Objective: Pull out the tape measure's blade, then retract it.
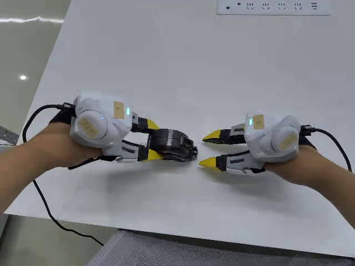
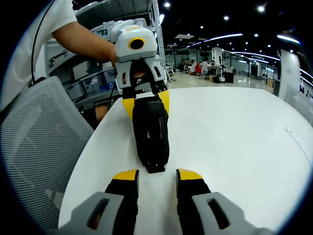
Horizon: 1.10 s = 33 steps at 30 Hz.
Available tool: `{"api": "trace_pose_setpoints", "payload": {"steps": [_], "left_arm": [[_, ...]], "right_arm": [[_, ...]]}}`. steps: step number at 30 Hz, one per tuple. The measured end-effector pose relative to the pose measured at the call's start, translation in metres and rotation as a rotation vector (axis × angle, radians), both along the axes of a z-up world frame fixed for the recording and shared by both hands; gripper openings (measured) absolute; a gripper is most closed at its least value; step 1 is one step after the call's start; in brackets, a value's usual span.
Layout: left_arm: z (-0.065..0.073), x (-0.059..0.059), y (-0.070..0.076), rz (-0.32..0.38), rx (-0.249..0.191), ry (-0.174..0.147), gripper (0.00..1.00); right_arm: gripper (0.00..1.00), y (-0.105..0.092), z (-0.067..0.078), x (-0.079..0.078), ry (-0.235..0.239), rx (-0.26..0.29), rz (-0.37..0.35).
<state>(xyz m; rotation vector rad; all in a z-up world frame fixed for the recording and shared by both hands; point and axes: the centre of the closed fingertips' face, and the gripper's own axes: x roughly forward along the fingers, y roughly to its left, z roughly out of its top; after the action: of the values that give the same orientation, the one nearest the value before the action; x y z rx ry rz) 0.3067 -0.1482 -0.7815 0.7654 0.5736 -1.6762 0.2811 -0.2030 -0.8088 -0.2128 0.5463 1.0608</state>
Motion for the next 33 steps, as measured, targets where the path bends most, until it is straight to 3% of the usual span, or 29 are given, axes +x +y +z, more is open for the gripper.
{"api": "trace_pose_setpoints", "payload": {"steps": [11, 33], "left_arm": [[0.0, 0.0, 0.0, 0.002, 0.0, 0.004, 0.27], [-0.001, -0.001, 0.0, -0.001, 0.013, 0.005, 0.27]], "right_arm": [[0.19, 0.006, -0.006, 0.002, 0.005, 0.013, 0.02], [0.14, 0.014, -0.01, 0.003, -0.015, 0.004, 0.029]]}}
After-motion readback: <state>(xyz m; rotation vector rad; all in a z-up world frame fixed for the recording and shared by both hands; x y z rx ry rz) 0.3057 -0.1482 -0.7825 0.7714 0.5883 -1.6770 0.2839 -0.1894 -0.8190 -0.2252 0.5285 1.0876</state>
